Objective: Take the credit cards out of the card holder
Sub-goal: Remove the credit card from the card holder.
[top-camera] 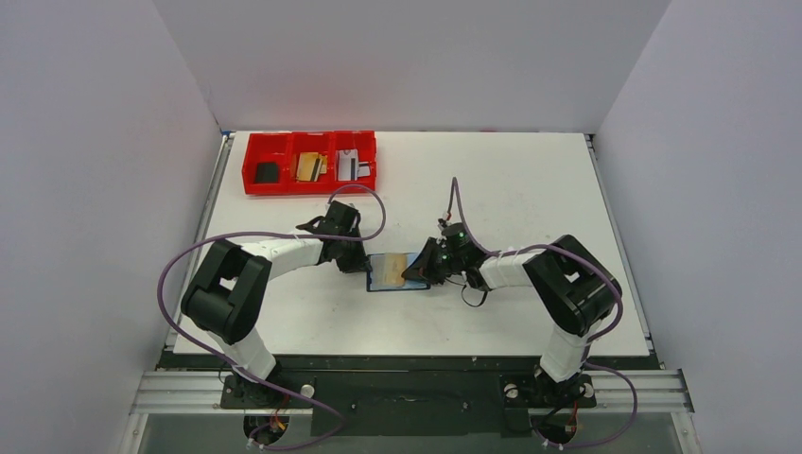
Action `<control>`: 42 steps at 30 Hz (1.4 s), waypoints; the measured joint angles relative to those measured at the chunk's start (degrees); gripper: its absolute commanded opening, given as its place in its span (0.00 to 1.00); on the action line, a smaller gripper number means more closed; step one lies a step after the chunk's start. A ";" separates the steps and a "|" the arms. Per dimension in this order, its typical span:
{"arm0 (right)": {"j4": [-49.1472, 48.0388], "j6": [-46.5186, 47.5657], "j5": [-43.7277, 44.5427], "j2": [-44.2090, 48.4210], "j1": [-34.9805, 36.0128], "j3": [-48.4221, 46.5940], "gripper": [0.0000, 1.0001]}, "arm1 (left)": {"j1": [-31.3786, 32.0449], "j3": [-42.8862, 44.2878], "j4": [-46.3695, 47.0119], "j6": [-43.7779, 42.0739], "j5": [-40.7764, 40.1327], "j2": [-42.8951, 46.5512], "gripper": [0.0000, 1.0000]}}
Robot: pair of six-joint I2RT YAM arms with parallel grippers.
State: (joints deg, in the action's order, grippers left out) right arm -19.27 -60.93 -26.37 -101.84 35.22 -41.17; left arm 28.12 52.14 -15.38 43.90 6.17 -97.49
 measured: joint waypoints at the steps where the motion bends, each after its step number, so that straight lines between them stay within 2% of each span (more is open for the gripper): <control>1: 0.07 0.17 0.00 0.20 -0.20 0.11 0.00 | -0.04 0.00 0.00 0.00 0.00 -0.02 0.00; 26: -1.46 -0.26 0.13 2.12 -2.80 3.93 0.00 | -0.02 0.76 -1.11 -0.76 -0.02 -0.02 0.00; 37: -1.68 -0.26 0.09 2.03 -2.80 3.96 0.00 | 2.12 3.21 -9.66 -3.65 -2.95 1.77 0.05; 42: -1.90 -0.26 -0.11 1.88 -2.89 3.96 0.00 | 4.09 4.46 -10.01 -3.91 -2.73 2.25 0.05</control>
State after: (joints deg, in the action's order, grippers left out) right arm -21.17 -61.19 -26.48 -99.96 32.34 -37.21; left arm 32.21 56.60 -25.39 39.99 3.44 -95.24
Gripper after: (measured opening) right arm 0.002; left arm 0.053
